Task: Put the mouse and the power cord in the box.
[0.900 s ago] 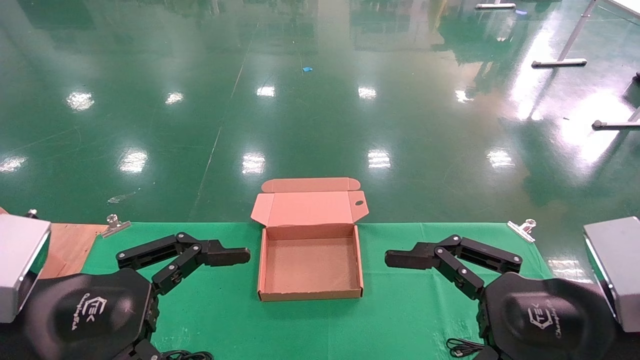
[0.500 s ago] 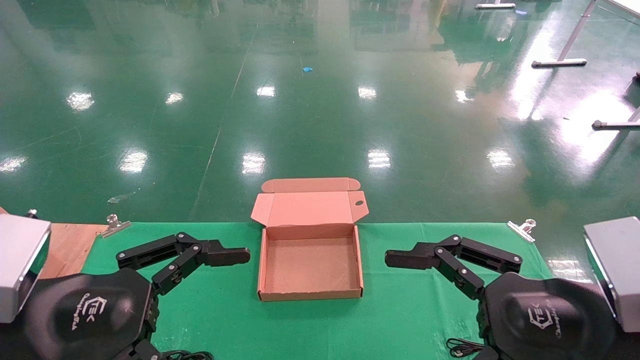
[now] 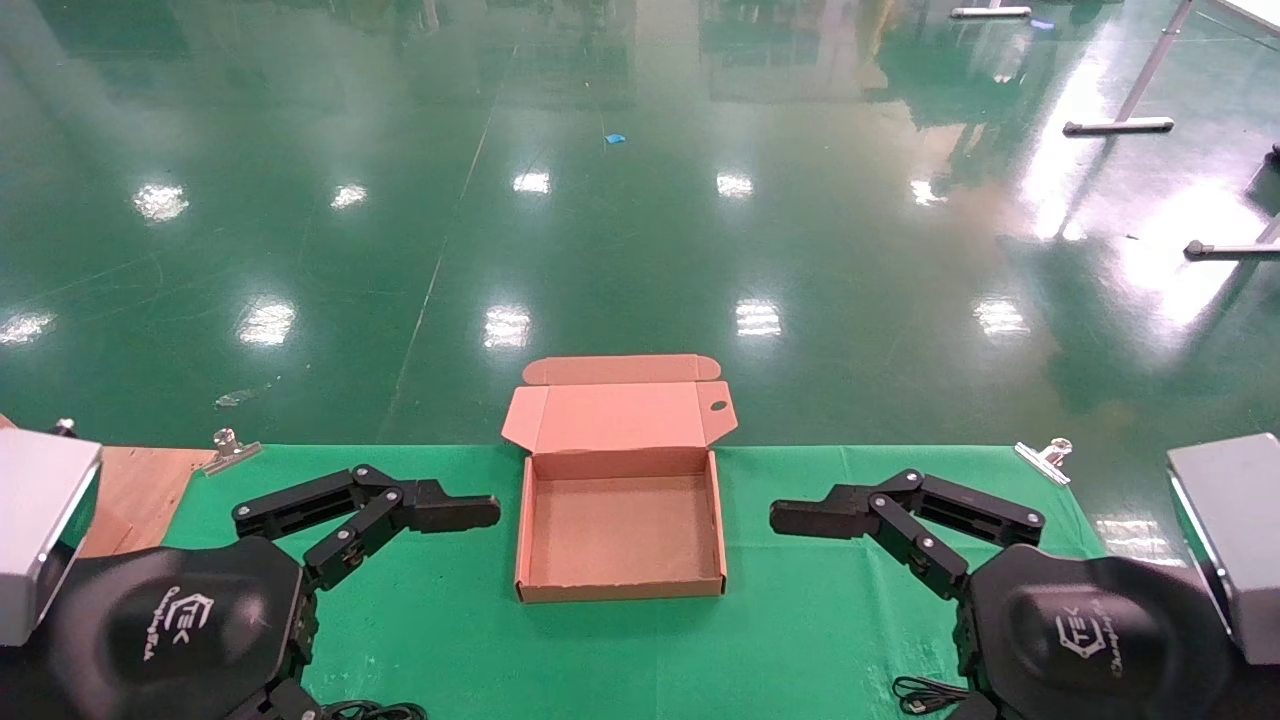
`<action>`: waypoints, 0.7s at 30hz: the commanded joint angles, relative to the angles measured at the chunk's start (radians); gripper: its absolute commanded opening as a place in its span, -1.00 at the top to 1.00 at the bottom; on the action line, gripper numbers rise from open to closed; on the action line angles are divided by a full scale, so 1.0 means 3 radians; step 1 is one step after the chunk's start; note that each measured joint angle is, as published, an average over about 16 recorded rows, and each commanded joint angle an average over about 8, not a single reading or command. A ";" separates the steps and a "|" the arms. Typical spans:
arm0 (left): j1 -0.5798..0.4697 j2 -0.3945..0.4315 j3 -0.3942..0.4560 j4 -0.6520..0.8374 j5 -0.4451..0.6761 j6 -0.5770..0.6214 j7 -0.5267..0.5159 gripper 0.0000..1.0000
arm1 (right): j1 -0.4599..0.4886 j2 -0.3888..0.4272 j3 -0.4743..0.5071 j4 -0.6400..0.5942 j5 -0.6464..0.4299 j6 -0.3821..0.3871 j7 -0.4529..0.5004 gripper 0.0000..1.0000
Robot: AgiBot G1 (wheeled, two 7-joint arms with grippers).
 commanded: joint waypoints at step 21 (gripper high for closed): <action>-0.0651 0.0218 0.0822 0.0854 0.1892 0.0136 0.0354 -1.00 | 0.0629 -0.0233 -0.0779 -0.0342 -0.2314 0.0045 -0.0771 -1.00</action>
